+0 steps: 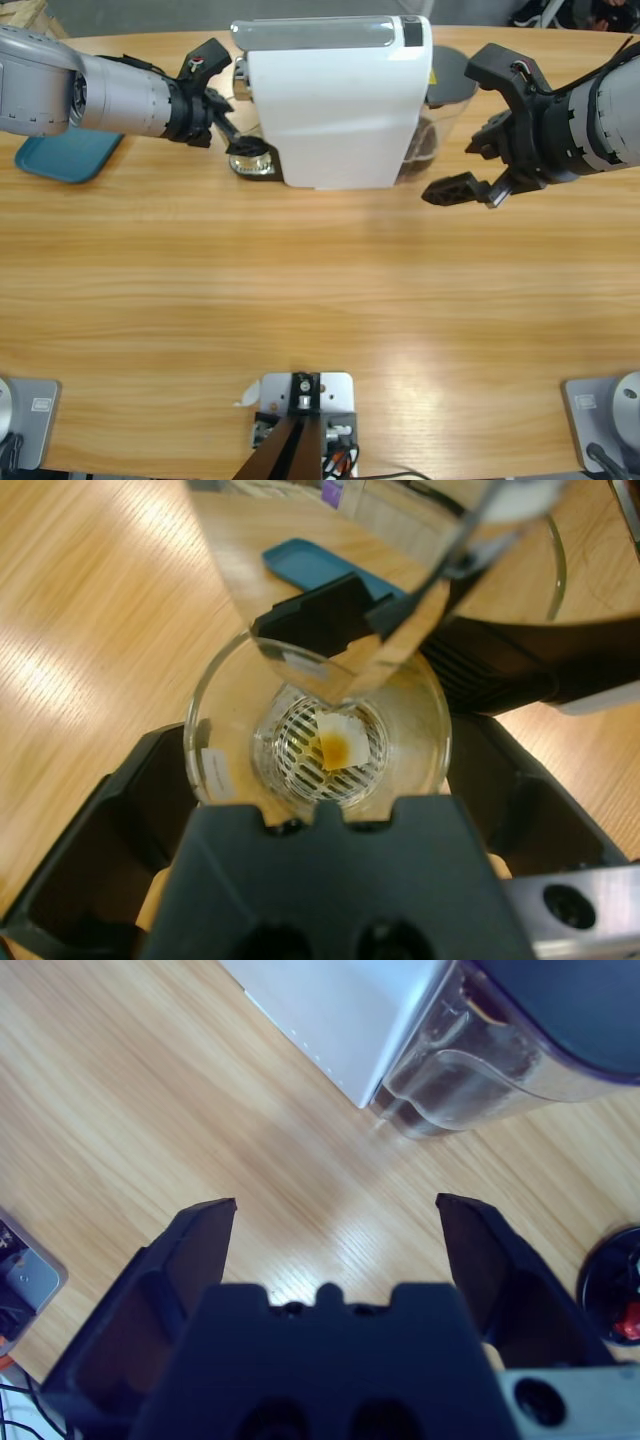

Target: Pour coffee

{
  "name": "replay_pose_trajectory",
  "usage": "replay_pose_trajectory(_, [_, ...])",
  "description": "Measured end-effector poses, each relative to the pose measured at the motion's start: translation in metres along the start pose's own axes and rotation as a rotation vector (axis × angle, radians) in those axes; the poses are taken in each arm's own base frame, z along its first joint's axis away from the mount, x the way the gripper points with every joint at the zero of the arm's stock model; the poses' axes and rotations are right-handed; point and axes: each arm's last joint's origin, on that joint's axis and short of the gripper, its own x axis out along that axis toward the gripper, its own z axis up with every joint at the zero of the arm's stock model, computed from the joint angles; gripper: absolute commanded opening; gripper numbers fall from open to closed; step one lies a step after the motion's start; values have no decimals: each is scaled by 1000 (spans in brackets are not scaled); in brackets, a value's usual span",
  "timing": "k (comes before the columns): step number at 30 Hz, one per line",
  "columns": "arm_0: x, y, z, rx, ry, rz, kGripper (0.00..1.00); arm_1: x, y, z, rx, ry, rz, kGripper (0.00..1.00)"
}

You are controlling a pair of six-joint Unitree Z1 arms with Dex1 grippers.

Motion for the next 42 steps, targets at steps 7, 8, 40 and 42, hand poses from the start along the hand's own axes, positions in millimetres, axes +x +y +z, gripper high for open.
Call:
replay_pose_trajectory(7, [-2,0,0,3,2,52,1000,0,0,0,1,0,4,890])
replay_pose_trajectory(8, [-4,0,-1,0,5,62,1000,0,0,0,1,0,5,890])
replay_pose_trajectory(40, [-181,-31,-54,-209,161,199,1000,-53,-14,-13,5,-91,-114,904])
replay_pose_trajectory(42, [-179,-30,-56,-219,164,222,1000,-54,-13,-13,3,-97,-103,885])
